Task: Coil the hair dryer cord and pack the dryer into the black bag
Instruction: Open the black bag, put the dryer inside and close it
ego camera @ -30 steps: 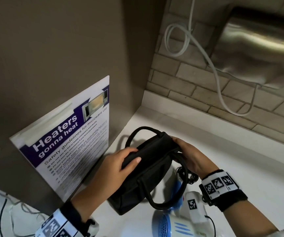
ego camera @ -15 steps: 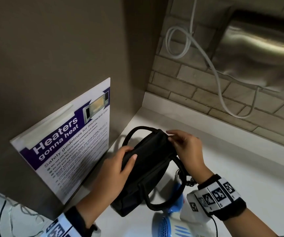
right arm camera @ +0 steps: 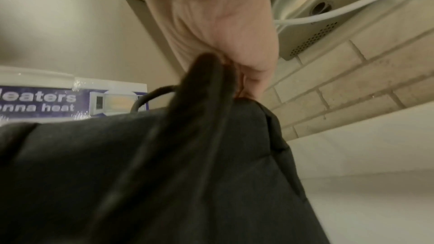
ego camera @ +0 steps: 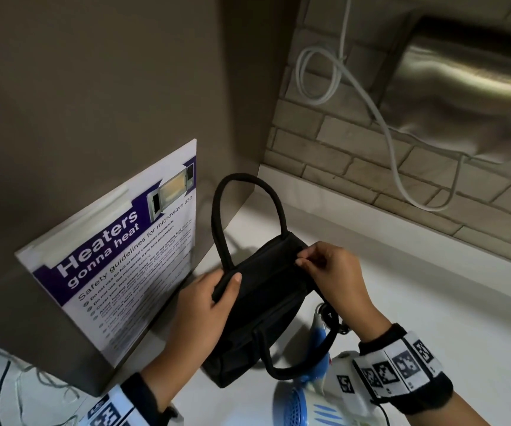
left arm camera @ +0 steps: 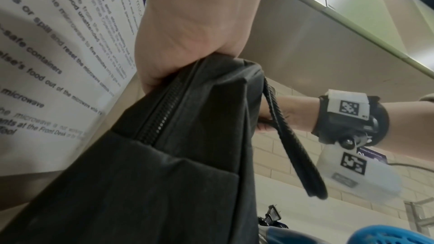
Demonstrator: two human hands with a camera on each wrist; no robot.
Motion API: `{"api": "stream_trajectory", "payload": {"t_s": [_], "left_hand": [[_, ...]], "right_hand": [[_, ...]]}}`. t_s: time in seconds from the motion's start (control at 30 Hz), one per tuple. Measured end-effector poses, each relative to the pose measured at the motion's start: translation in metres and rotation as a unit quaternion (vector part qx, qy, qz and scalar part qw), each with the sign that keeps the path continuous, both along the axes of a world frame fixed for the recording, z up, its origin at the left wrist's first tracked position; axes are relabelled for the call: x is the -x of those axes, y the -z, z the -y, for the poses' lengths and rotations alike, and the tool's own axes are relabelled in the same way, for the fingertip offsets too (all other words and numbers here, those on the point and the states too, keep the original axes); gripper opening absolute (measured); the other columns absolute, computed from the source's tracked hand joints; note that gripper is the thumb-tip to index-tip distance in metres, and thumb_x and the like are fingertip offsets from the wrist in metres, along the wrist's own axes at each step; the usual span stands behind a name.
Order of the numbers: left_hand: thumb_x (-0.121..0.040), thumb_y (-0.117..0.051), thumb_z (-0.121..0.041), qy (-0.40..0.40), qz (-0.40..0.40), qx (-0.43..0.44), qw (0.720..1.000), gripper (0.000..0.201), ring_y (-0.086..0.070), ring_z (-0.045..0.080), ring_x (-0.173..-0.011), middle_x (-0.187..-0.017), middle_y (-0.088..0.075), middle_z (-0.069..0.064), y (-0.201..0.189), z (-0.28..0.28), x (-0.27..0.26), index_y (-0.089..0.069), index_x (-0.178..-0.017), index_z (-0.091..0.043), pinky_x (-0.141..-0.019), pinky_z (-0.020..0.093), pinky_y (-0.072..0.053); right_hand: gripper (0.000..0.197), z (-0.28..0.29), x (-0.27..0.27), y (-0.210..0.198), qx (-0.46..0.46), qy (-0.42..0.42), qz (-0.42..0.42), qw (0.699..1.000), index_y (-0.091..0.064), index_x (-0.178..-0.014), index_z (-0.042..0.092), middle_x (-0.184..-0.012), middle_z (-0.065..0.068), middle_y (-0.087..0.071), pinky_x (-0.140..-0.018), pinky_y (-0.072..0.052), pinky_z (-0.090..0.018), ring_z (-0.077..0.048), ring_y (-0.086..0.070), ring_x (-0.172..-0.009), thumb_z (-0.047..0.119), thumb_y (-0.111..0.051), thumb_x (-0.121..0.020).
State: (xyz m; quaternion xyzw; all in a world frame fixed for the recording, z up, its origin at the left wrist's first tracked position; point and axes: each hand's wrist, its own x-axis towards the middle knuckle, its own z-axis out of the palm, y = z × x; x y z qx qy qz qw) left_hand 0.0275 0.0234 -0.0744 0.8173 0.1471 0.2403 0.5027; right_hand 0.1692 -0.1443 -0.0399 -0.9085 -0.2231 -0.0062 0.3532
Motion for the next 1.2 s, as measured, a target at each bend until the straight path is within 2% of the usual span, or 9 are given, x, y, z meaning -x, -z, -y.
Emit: {"api": "stream_trajectory", "payload": {"t_s": [0.13, 0.2, 0.27, 0.4, 0.57, 0.7, 0.8, 1.13, 1.2], "left_hand": [[-0.090, -0.060, -0.033, -0.008, -0.007, 0.072, 0.997, 0.025, -0.052, 0.003, -0.053, -0.060, -0.058, -0.001, 0.003, -0.001, -0.002, -0.055, -0.068, -0.022, -0.053, 0.014, -0.040], [-0.089, -0.060, -0.034, -0.013, -0.011, 0.123, 0.992, 0.028, -0.048, 0.017, -0.056, -0.066, -0.052, 0.017, 0.003, 0.001, -0.005, -0.048, -0.072, -0.016, -0.055, 0.030, -0.039], [-0.090, -0.060, -0.031, -0.015, -0.016, 0.163, 0.986, 0.030, -0.044, 0.021, -0.059, -0.069, -0.047, 0.024, 0.002, 0.003, -0.011, -0.042, -0.073, -0.014, -0.057, 0.033, -0.036], [-0.088, -0.061, -0.027, -0.031, -0.009, 0.252, 0.967, 0.030, -0.049, 0.019, -0.064, -0.070, -0.051, 0.021, -0.003, 0.001, -0.025, -0.042, -0.074, -0.009, -0.063, 0.035, -0.041], [-0.089, -0.062, -0.018, -0.011, -0.028, 0.263, 0.964, 0.031, -0.040, 0.008, -0.049, -0.055, -0.041, -0.002, -0.012, -0.010, -0.039, -0.042, -0.066, -0.015, -0.048, 0.022, -0.036], [-0.090, -0.062, -0.017, 0.022, -0.050, 0.223, 0.973, 0.024, -0.050, 0.017, -0.060, -0.062, -0.052, 0.005, -0.015, -0.020, -0.041, -0.050, -0.069, -0.016, -0.060, 0.033, -0.042], [-0.090, -0.061, -0.015, 0.042, -0.049, 0.227, 0.972, 0.019, -0.054, 0.013, -0.060, -0.061, -0.056, 0.000, -0.017, -0.021, -0.041, -0.054, -0.072, -0.018, -0.059, 0.027, -0.045], [-0.090, -0.062, -0.016, 0.044, -0.072, 0.223, 0.971, 0.016, -0.053, 0.020, -0.068, -0.067, -0.054, 0.012, -0.013, -0.024, -0.046, -0.055, -0.079, -0.006, -0.068, 0.034, -0.047], [-0.091, -0.061, -0.016, 0.074, -0.074, 0.220, 0.970, 0.013, -0.055, 0.019, -0.068, -0.069, -0.058, 0.015, -0.013, -0.027, -0.046, -0.056, -0.081, -0.008, -0.068, 0.037, -0.048]], "right_hand": [[0.009, 0.000, 0.010, -0.003, -0.001, -0.004, 0.005, 1.000, -0.070, -0.078, 0.024, -0.078, 0.013, -0.071, -0.070, -0.053, -0.023, -0.004, -0.066, -0.074, 0.016, -0.071, -0.081], [0.007, -0.006, 0.023, -0.007, -0.031, -0.024, -0.012, 0.999, -0.071, -0.078, 0.023, -0.077, 0.015, -0.071, -0.071, -0.054, -0.022, -0.002, -0.065, -0.073, 0.016, -0.072, -0.081], [0.005, -0.014, 0.041, -0.012, -0.072, -0.054, -0.042, 0.995, -0.073, -0.079, 0.022, -0.076, 0.015, -0.072, -0.071, -0.052, -0.017, -0.001, -0.066, -0.074, 0.017, -0.073, -0.080], [0.002, -0.030, 0.078, -0.023, -0.126, -0.170, -0.071, 0.975, -0.073, -0.082, 0.017, -0.080, 0.009, -0.073, -0.076, -0.051, -0.016, -0.003, -0.067, -0.078, 0.017, -0.074, -0.080], [0.009, -0.037, 0.103, -0.009, 0.041, -0.331, 0.148, 0.931, -0.068, -0.085, 0.020, -0.087, 0.009, -0.070, -0.084, -0.042, -0.030, -0.009, -0.062, -0.082, 0.021, -0.060, -0.089], [0.012, -0.041, 0.106, 0.007, 0.091, -0.346, 0.229, 0.905, -0.068, -0.079, 0.018, -0.078, 0.007, -0.069, -0.076, -0.043, -0.030, -0.014, -0.061, -0.075, 0.019, -0.058, -0.086], [0.011, -0.047, 0.112, 0.021, 0.178, -0.361, 0.286, 0.870, -0.063, -0.070, 0.018, -0.069, 0.006, -0.063, -0.071, -0.041, -0.027, -0.016, -0.057, -0.066, 0.008, -0.064, -0.075], [0.022, -0.067, 0.119, 0.029, 0.330, -0.359, 0.284, 0.826, -0.053, -0.055, 0.024, -0.052, 0.008, -0.054, -0.064, -0.031, -0.026, -0.014, -0.052, -0.054, 0.012, -0.071, -0.060], [0.017, -0.066, 0.118, 0.023, 0.297, -0.348, 0.281, 0.844, -0.057, -0.062, 0.023, -0.057, 0.008, -0.055, -0.067, -0.029, -0.027, -0.015, -0.053, -0.061, 0.012, -0.068, -0.068]]}}
